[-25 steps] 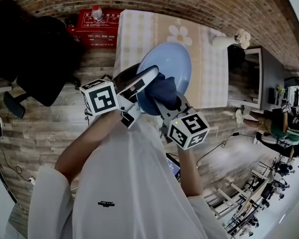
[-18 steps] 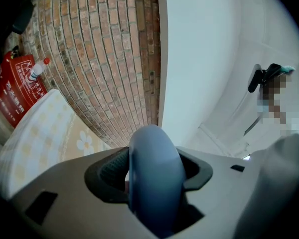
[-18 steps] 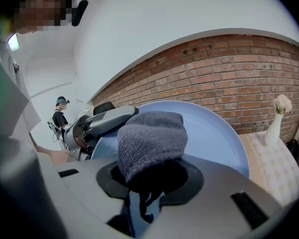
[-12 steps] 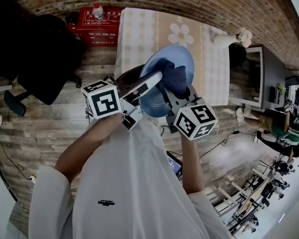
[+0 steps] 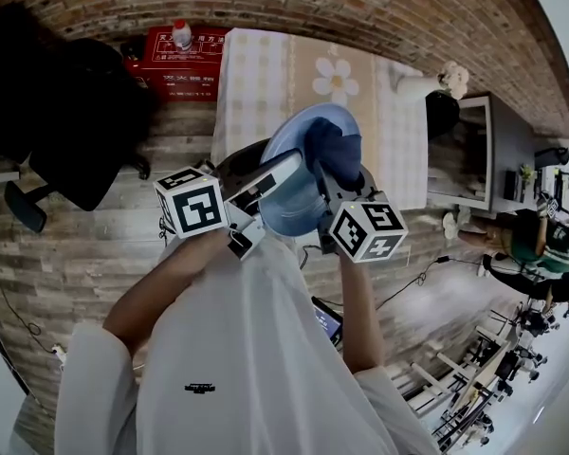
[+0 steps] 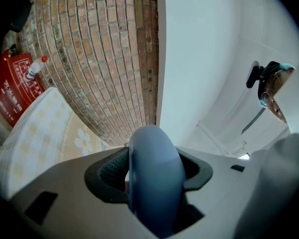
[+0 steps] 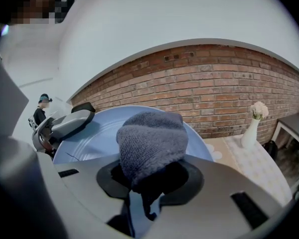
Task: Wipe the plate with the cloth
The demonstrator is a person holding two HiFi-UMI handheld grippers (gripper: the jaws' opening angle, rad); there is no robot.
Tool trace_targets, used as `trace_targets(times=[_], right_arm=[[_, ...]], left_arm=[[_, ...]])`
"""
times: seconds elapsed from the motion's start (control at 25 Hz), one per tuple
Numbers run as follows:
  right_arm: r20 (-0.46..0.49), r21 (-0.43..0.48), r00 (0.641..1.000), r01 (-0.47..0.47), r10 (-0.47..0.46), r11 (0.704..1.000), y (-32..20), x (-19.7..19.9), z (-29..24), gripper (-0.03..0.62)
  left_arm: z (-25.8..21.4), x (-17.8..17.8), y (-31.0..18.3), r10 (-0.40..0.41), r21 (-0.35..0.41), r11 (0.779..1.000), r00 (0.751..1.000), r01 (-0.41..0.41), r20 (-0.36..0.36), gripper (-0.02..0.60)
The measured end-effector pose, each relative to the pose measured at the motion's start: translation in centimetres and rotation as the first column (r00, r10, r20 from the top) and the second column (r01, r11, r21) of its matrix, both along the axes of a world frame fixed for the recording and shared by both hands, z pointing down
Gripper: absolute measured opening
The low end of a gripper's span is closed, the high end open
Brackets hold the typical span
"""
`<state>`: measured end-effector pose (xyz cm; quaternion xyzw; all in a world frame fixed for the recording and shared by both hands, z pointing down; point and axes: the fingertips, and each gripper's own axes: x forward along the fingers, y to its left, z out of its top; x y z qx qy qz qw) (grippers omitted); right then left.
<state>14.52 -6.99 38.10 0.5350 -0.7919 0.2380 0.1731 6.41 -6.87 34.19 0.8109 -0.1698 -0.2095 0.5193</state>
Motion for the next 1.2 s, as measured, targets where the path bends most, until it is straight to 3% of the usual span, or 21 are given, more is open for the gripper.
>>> trace_targets(times=[0.2,0.32,0.44,0.6,0.8,1.0,1.2], right_arm=[[-0.044,-0.017,0.998,-0.041,0.040,0.999,-0.1,1.6,0.5,0.132],[-0.068,-0.031,0.995,-0.069,0.066,0.997,0.1,2.6,0.9,0.132],[-0.033,-0.016,0.996,-0.080,0.079,0.997,0.4,3.2,0.1,0.132],[0.020,0.025,0.998,-0.066,0.065,0.998,0.7,3.2,-2.1,0.132],[0.075,0.069,0.997,0.006,-0.011,0.998,1.1,1.8,-5.5,0.132],[0.114,0.110,0.980,0.149,-0.162,0.983,1.1,-0.8,-8.5,0.132],[0.066,0.093,0.954,0.285,-0.292,0.954,0.6,-3.1,-9.1,0.132]], left_arm=[[-0.4,0.0,-0.3,-0.005,0.008,1.000,1.000,0.006,-0.012,0.259],[-0.4,0.0,-0.2,0.000,0.032,0.999,1.000,-0.001,0.023,0.259],[-0.4,0.4,-0.1,0.005,0.102,0.995,0.994,-0.016,0.109,0.258],[0.3,1.1,0.2,-0.008,0.203,0.978,0.963,-0.048,0.270,0.258],[1.8,1.4,0.2,-0.030,0.230,0.971,0.930,-0.060,0.367,0.259],[2.3,2.0,0.0,-0.015,0.261,0.959,0.898,-0.111,0.440,0.259],[2.4,2.7,0.0,-0.016,0.284,0.947,0.863,-0.149,0.505,0.259]])
